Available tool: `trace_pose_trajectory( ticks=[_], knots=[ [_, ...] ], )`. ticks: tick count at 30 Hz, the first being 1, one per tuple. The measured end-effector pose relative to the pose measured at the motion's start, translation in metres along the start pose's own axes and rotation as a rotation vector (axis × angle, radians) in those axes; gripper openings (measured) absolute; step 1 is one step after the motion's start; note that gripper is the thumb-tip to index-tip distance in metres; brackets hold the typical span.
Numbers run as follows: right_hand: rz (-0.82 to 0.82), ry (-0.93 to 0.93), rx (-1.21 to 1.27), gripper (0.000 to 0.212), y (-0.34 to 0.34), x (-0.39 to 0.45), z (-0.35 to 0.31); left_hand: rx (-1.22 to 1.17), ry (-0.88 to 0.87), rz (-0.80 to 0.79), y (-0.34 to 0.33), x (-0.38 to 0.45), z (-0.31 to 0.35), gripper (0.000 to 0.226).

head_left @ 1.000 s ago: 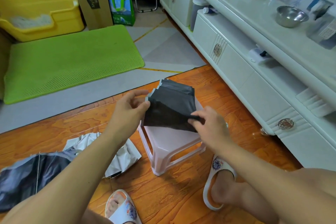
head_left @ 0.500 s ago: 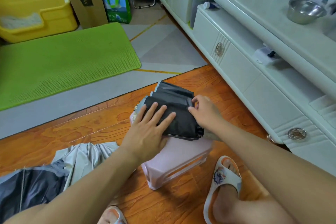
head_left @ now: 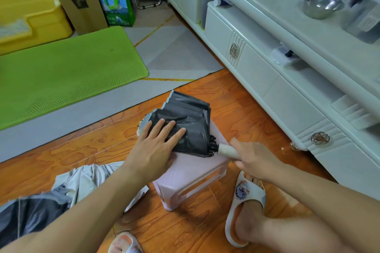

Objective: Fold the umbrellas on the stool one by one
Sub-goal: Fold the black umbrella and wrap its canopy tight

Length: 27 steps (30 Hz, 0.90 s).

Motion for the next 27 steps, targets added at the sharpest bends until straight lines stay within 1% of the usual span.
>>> trace_pose_trajectory(
  ticks=[1, 2, 6, 7, 8, 9, 11, 13, 15, 20, 22, 24, 27],
  knots=[
    [-0.033, 0.001, 0.017, 0.028, -0.002, -0.004, -0.001, 0.001, -0.004, 0.001, 0.001, -0.002, 0.001, 0.085],
    [-0.079, -0.001, 0.107, 0.029, -0.001, -0.009, -0.002, 0.004, -0.011, -0.002, 0.002, -0.003, 0.002, 0.089],
    [-0.38, 0.027, 0.556, 0.022, 0.004, -0.026, -0.01, 0.032, -0.06, -0.039, 0.001, -0.013, 0.008, 0.105],
    [-0.427, 0.027, 0.627, 0.02, 0.003, -0.03, -0.014, 0.037, -0.074, -0.051, -0.001, -0.015, 0.01, 0.108],
    [-0.412, 0.017, 0.633, 0.021, 0.004, -0.033, -0.017, 0.043, -0.086, -0.059, -0.002, -0.016, 0.01, 0.109],
    [-0.335, -0.004, 0.561, 0.024, 0.004, -0.034, -0.017, 0.048, -0.096, -0.058, -0.003, -0.017, 0.01, 0.11],
    [-0.12, -0.031, 0.331, 0.036, 0.005, -0.039, -0.02, 0.048, -0.105, -0.055, -0.003, -0.017, 0.008, 0.109],
    [0.017, 0.007, 0.199, 0.033, 0.004, -0.046, -0.023, 0.031, -0.102, -0.059, -0.002, -0.017, 0.005, 0.107],
    [0.044, 0.034, 0.187, 0.029, -0.002, -0.052, -0.024, 0.013, -0.094, -0.077, 0.0, -0.018, 0.007, 0.107],
    [0.009, 0.019, 0.215, 0.029, -0.008, -0.051, -0.023, -0.012, -0.096, -0.082, 0.003, -0.022, 0.012, 0.102],
    [-0.081, -0.018, 0.324, 0.036, -0.009, -0.049, -0.022, -0.009, -0.099, -0.082, 0.002, -0.024, 0.011, 0.1],
    [-0.234, -0.072, 0.563, 0.042, -0.007, -0.044, -0.022, -0.009, -0.096, -0.079, 0.001, -0.025, 0.011, 0.099],
    [-0.477, -0.12, 0.861, 0.039, -0.003, -0.033, -0.017, -0.013, -0.101, -0.074, 0.001, -0.024, 0.011, 0.097]
  ],
)
Point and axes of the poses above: each hand's wrist, its own x-axis towards the middle knuckle, its own y-axis out of the back of the hand, z = x × y, the point moved 2 cm from there along x, towards the middle knuckle, and after that the axes turned 12 degrees about -x, right-handed, at the moved point
